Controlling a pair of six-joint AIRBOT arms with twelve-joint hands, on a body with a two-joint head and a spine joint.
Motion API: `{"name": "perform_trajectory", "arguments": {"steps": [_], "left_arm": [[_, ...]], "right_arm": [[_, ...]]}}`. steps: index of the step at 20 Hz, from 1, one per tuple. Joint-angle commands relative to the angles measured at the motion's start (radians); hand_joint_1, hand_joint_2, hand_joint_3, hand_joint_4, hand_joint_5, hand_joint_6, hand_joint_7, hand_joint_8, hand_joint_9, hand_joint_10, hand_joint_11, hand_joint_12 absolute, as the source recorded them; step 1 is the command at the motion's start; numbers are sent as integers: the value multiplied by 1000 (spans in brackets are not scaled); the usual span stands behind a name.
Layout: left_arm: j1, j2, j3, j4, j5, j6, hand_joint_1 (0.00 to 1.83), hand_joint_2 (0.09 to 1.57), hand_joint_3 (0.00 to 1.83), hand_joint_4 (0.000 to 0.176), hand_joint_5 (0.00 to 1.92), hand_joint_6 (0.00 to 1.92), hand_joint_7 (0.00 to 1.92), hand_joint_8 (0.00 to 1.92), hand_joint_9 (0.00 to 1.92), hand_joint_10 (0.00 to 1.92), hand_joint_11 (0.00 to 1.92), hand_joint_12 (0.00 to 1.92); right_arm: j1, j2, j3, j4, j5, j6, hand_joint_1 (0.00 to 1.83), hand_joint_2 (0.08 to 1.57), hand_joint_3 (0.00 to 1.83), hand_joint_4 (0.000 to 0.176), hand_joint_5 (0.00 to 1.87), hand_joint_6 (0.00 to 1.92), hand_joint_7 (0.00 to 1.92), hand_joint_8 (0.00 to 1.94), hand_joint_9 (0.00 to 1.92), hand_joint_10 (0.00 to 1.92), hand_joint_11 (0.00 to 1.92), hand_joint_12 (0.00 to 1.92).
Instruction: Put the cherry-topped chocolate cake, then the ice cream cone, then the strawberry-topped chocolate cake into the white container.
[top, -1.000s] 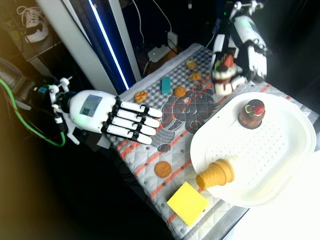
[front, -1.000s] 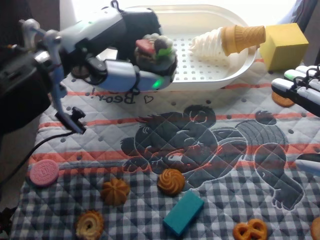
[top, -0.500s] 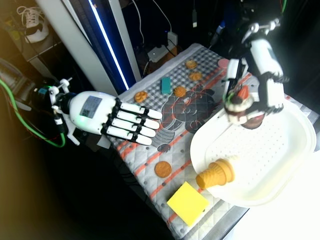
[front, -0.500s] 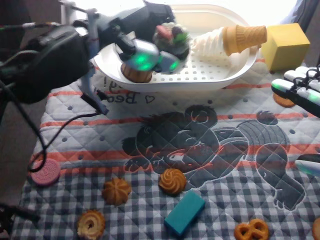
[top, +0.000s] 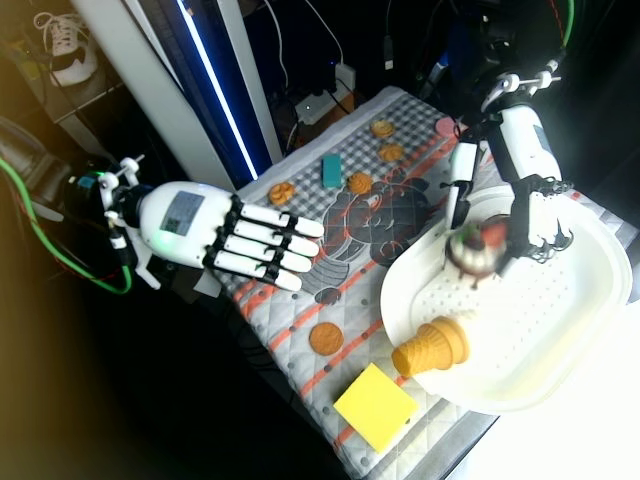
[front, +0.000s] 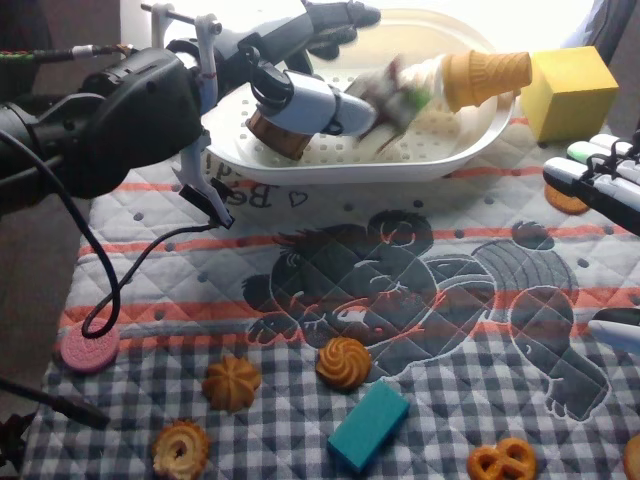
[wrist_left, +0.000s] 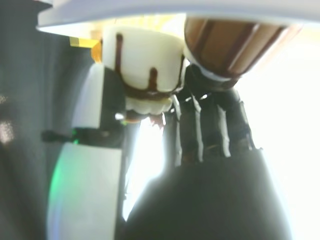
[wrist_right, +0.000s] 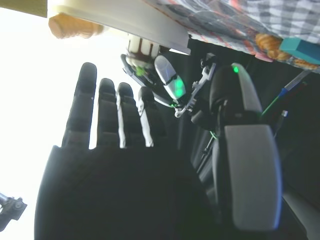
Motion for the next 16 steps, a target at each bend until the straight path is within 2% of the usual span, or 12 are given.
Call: {"name": "perform_trajectory", "arguments": {"steps": [1, 2, 4, 6, 7, 8, 9, 10, 12, 13, 15, 16], "left_arm": [[0, 9, -10, 9, -80, -6, 863, 1048, 0, 148, 139, 17, 118, 0, 1, 389, 0, 1791], [3, 24, -30, 19, -97, -6, 849, 1039, 0, 165, 129, 6, 105, 0, 0, 309, 0, 1696], [8, 61, -76, 33, -140, -6, 844, 1068, 0, 162, 96, 1, 8, 0, 0, 11, 0, 632], [16, 113, -138, 52, -198, -6, 870, 1111, 4, 137, 34, 4, 0, 0, 33, 12, 0, 945], [26, 150, -180, 66, -243, -12, 874, 1107, 1, 110, 19, 5, 0, 0, 6, 2, 0, 749], [39, 186, -219, 87, -291, -39, 869, 1087, 0, 124, 5, 0, 0, 0, 0, 0, 0, 149], [49, 206, -238, 104, -319, -67, 832, 1090, 3, 86, 0, 0, 0, 0, 0, 0, 0, 29], [68, 236, -265, 127, -361, -108, 810, 1082, 0, 116, 0, 0, 0, 0, 0, 0, 0, 5], [95, 275, -302, 154, -428, -152, 740, 1087, 0, 163, 0, 0, 0, 0, 0, 0, 0, 802], [103, 292, -320, 161, -456, -160, 787, 1075, 0, 173, 4, 0, 0, 0, 0, 0, 0, 806], [124, 322, -356, 181, -510, -171, 818, 1082, 4, 167, 9, 2, 0, 0, 0, 0, 0, 803], [131, 330, -367, 184, -528, -171, 789, 1095, 2, 169, 1, 0, 0, 0, 11, 4, 0, 913]], "right_arm": [[4, 3, 3, -4, 126, 4, 666, 1175, 1, 19, 0, 0, 0, 0, 0, 0, 0, 577], [3, 3, 3, -4, 126, 5, 646, 1170, 0, 10, 0, 0, 0, 0, 0, 0, 0, 630], [3, 4, 2, -3, 126, 5, 660, 1158, 0, 14, 0, 0, 0, 0, 0, 0, 0, 596], [3, 8, -3, -3, 126, 5, 665, 1168, 1, 0, 0, 0, 0, 0, 1, 0, 0, 631], [3, 10, -6, -3, 126, 5, 666, 1166, 0, 7, 0, 0, 0, 0, 0, 0, 0, 580], [3, 12, -8, -3, 126, 5, 674, 1166, 0, 12, 0, 0, 0, 0, 0, 0, 0, 481], [3, 13, -9, -3, 126, 5, 683, 1170, 1, 0, 0, 0, 0, 0, 0, 0, 0, 432], [3, 14, -10, -3, 128, 5, 666, 1169, 0, 0, 0, 0, 0, 0, 0, 0, 0, 318], [3, 15, -11, -3, 137, 5, 657, 1163, 0, 19, 0, 0, 0, 0, 0, 0, 0, 158], [3, 16, -11, -3, 142, 5, 663, 1167, 1, 36, 0, 0, 0, 0, 0, 0, 0, 99], [3, 18, -11, -1, 151, 5, 666, 1181, 1, 13, 0, 0, 0, 0, 0, 0, 0, 224], [4, 19, -11, -1, 154, 5, 668, 1192, 5, 21, 0, 0, 0, 0, 0, 0, 0, 235]]}}
